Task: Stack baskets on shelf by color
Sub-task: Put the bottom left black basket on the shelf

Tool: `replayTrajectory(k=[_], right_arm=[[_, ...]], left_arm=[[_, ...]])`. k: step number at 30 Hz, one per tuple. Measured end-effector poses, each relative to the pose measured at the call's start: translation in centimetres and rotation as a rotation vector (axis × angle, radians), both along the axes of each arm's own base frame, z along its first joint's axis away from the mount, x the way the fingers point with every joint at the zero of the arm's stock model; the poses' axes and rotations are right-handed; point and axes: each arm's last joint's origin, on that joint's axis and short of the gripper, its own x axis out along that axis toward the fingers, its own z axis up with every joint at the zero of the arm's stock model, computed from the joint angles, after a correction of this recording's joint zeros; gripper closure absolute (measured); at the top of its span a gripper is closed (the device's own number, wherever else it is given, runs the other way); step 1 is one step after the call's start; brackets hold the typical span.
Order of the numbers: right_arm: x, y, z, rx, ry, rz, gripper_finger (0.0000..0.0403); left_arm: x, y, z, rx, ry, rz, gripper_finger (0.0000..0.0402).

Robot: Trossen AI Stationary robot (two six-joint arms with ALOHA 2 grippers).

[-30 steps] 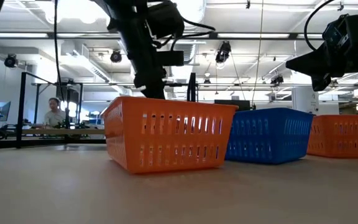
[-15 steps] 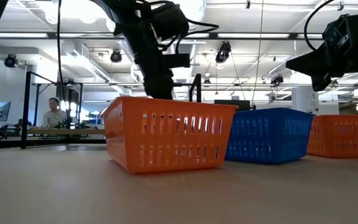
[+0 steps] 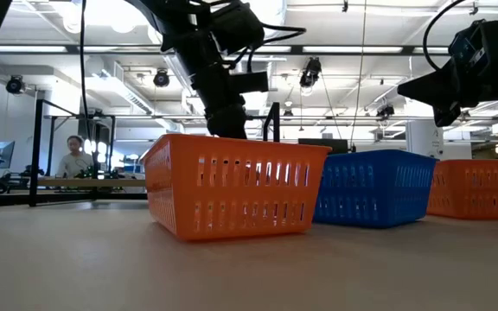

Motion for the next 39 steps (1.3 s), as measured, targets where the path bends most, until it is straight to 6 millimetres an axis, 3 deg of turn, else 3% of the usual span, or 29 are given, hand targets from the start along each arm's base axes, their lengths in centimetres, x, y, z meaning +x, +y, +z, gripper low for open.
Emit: replayTrajectory(k=[17,39], right_arm=[[0.00,0.00,0.00,0.000,0.000,0.000,0.0394],[0.00,0.00,0.00,0.018,-0.004,0.000,0.0394]], left_arm=[[-0.07,0.43,0.05,-0.039,-0.038,0.070,0.0344],[-0.35,0.47,0.07,-0.044,-0.030,0.124,0.0346]])
